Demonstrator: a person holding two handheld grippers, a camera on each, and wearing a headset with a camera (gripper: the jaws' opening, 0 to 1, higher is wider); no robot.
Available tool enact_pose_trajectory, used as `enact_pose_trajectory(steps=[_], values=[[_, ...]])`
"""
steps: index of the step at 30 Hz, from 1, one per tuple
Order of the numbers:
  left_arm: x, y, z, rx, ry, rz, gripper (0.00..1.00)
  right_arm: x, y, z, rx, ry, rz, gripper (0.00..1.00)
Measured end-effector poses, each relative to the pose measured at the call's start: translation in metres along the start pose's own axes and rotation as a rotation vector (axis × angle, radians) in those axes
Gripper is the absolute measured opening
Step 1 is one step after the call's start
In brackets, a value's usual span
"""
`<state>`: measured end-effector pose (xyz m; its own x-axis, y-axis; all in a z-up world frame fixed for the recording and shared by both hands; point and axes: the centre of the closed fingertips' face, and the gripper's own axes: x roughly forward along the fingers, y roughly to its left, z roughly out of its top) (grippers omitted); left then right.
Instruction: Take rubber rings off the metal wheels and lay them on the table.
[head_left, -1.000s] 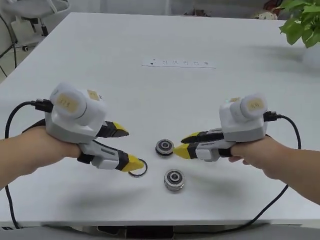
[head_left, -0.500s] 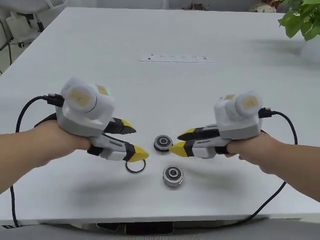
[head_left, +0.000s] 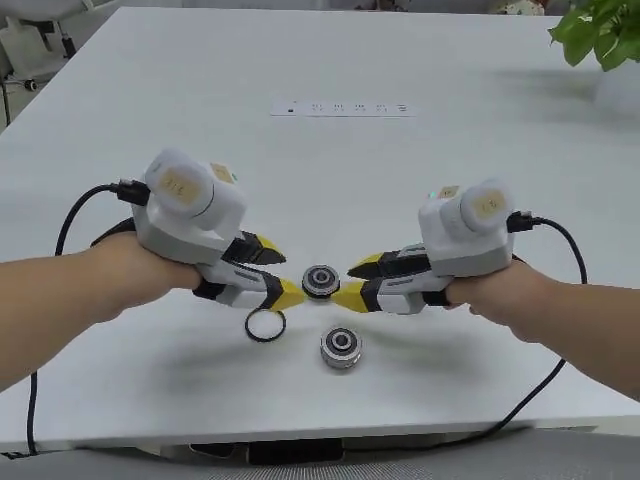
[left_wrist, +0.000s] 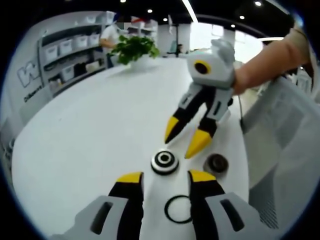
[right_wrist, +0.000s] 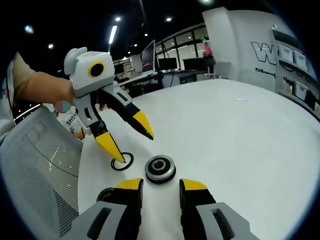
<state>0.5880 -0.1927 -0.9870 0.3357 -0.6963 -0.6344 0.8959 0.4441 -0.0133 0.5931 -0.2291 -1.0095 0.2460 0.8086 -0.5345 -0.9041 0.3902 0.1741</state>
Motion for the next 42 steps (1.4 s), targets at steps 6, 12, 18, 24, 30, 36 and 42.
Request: enact_pose_trajectory(steps=[6,12,18,24,30,36,42], values=[[0.009,-0.001,0.002,0.001,0.004,-0.010,0.31,0.000,-0.001,0.000,0.001,-0.001,-0.002,0.27],[0.018,-0.001,0.003,0.002,0.009,-0.013,0.29,0.000,-0.003,-0.001,0.004,-0.001,-0.003,0.27],[0.023,-0.001,0.006,0.002,0.004,-0.020,0.24,0.001,-0.003,-0.001,0.005,-0.002,0.000,0.27],[0.027,-0.001,0.007,0.008,0.006,-0.026,0.20,0.004,-0.003,-0.001,0.004,-0.002,0.005,0.27],[0.032,0.000,0.007,0.026,0.013,-0.017,0.17,0.006,-0.004,-0.003,0.002,0.003,0.010,0.27],[0.033,0.002,0.008,0.043,0.007,-0.002,0.14,0.007,-0.004,-0.001,-0.003,-0.004,0.016,0.27],[0.033,-0.001,0.008,0.045,-0.002,0.000,0.13,0.012,-0.002,0.001,-0.010,-0.006,0.025,0.27]])
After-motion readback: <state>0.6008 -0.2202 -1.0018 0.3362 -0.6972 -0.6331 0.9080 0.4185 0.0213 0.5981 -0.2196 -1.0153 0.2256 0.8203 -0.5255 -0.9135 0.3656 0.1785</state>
